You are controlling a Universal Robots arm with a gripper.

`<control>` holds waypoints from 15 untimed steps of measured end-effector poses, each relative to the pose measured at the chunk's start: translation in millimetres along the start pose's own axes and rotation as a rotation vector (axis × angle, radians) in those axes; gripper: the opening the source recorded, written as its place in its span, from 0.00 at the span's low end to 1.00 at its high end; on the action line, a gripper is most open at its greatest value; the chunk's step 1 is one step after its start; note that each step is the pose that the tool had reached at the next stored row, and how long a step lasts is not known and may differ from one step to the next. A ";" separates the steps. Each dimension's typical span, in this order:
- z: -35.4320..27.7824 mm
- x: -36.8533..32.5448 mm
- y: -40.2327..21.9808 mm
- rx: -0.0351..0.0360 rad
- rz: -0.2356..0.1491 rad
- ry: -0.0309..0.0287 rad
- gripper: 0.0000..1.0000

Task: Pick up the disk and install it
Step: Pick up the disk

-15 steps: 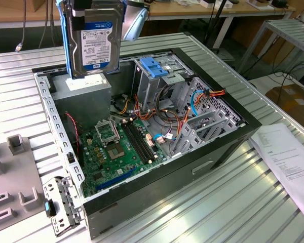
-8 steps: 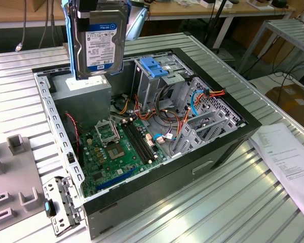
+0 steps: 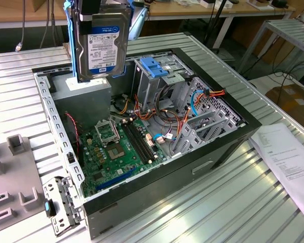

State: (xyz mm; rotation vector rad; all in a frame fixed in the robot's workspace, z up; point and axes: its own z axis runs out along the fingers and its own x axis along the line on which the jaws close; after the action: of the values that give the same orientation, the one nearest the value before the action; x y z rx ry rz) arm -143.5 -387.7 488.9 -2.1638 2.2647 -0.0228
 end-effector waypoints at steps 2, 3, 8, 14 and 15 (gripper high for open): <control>0.0 0.0 0.0 0.0000 0.000 -0.0001 0.37; 0.0 0.0 0.0 0.0000 0.000 0.0000 0.37; 0.0 0.0 0.0 0.0000 0.000 0.0000 0.37; 0.6 7.1 -0.4 0.0001 0.000 0.0021 0.37; 1.0 11.3 -0.5 0.0002 0.000 0.0025 0.37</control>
State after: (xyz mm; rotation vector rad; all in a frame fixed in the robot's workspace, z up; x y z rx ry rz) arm -143.5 -399.0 487.9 -2.1644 2.2663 -0.0257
